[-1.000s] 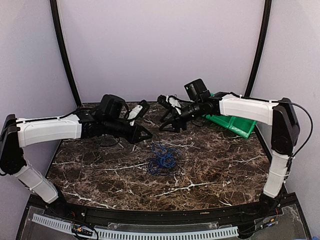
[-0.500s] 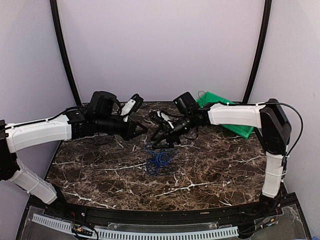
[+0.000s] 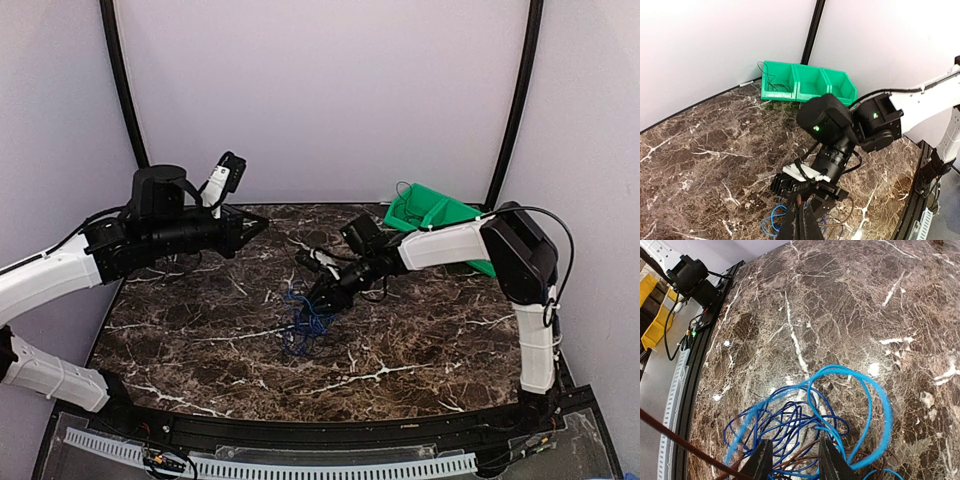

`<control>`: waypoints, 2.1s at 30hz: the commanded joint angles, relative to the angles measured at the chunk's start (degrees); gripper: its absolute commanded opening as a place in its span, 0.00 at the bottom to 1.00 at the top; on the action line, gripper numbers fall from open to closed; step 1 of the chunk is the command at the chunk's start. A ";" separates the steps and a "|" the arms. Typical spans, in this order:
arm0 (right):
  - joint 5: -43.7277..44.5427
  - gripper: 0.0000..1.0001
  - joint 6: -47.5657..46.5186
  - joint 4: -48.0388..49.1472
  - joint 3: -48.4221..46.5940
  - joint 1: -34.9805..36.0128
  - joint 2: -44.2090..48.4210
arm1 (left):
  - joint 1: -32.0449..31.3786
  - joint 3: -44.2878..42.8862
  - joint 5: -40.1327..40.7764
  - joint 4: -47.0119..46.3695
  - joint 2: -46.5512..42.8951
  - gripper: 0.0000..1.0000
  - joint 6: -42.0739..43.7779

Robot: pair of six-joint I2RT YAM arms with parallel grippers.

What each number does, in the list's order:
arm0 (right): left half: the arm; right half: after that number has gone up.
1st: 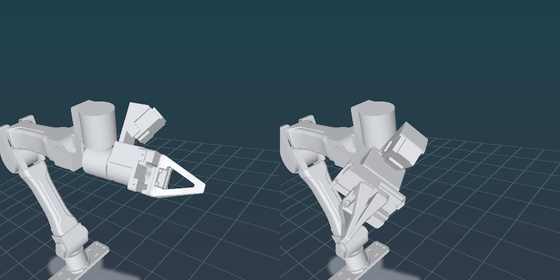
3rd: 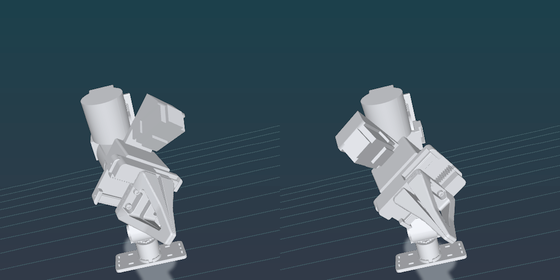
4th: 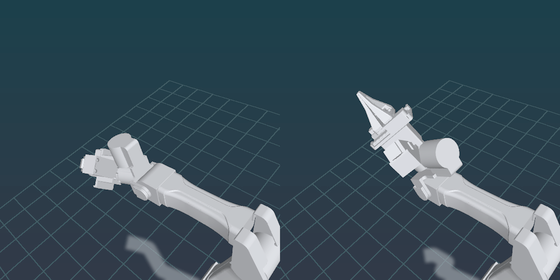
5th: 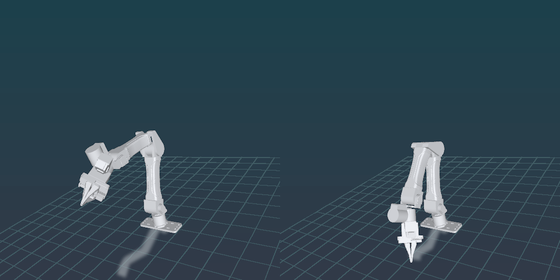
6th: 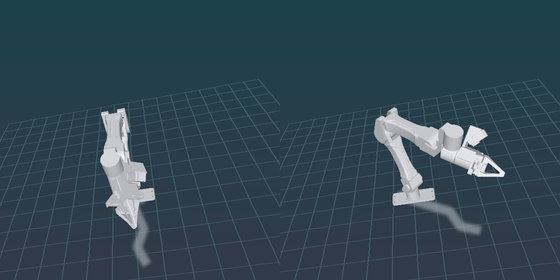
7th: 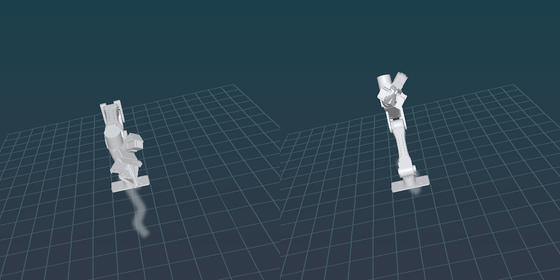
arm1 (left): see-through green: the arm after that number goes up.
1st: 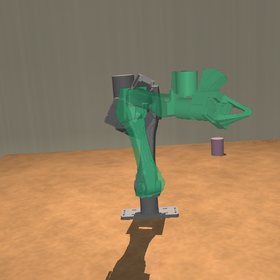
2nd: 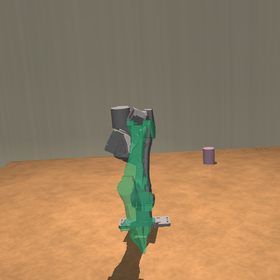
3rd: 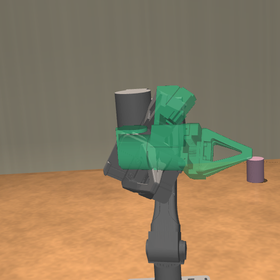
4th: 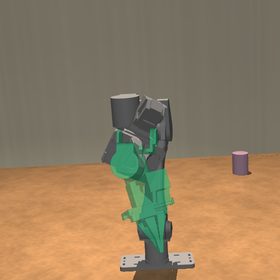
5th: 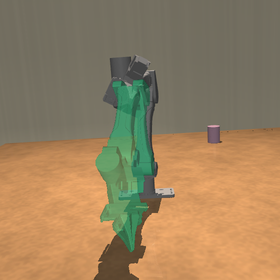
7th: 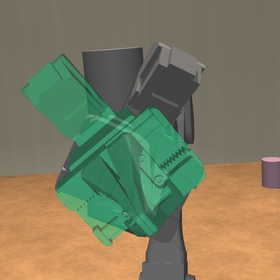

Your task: Untangle the cables

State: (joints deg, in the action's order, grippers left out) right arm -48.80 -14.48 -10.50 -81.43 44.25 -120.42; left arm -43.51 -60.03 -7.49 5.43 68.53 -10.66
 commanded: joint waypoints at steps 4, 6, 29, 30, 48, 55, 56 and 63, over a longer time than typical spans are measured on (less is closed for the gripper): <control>2.43 0.30 5.62 3.87 0.57 0.13 -4.31 | 0.04 -7.69 13.59 -1.53 -9.46 0.00 3.34; 3.16 0.30 6.23 3.51 0.06 0.14 -5.10 | 0.02 -11.58 16.10 -0.87 -10.48 0.00 5.41; 8.26 0.39 6.15 0.86 -1.53 0.22 -7.35 | 0.02 -42.83 26.91 0.14 -10.25 0.00 19.05; 8.20 0.40 6.13 0.78 -1.54 0.21 -7.45 | -0.12 -43.56 26.84 -0.19 -10.21 0.00 19.34; 12.98 0.49 -2.46 -5.08 -2.74 0.20 -2.36 | -0.51 -14.91 32.79 -2.00 -16.97 0.00 11.27; 19.99 0.60 -11.62 -10.41 -2.95 0.21 4.97 | -0.46 -1.69 37.67 -0.63 -17.33 0.00 5.89; 21.02 0.61 -12.03 -10.60 -3.06 0.23 5.68 | -0.36 -0.98 39.84 0.27 -16.62 0.00 5.60; 21.27 0.60 -13.65 -13.28 -7.25 0.37 6.66 | 1.00 5.84 40.65 6.94 -12.13 0.00 1.56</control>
State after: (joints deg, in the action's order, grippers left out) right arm -28.03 -25.91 -21.87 -85.82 44.51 -114.80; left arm -43.20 -57.93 31.62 9.19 55.18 -5.48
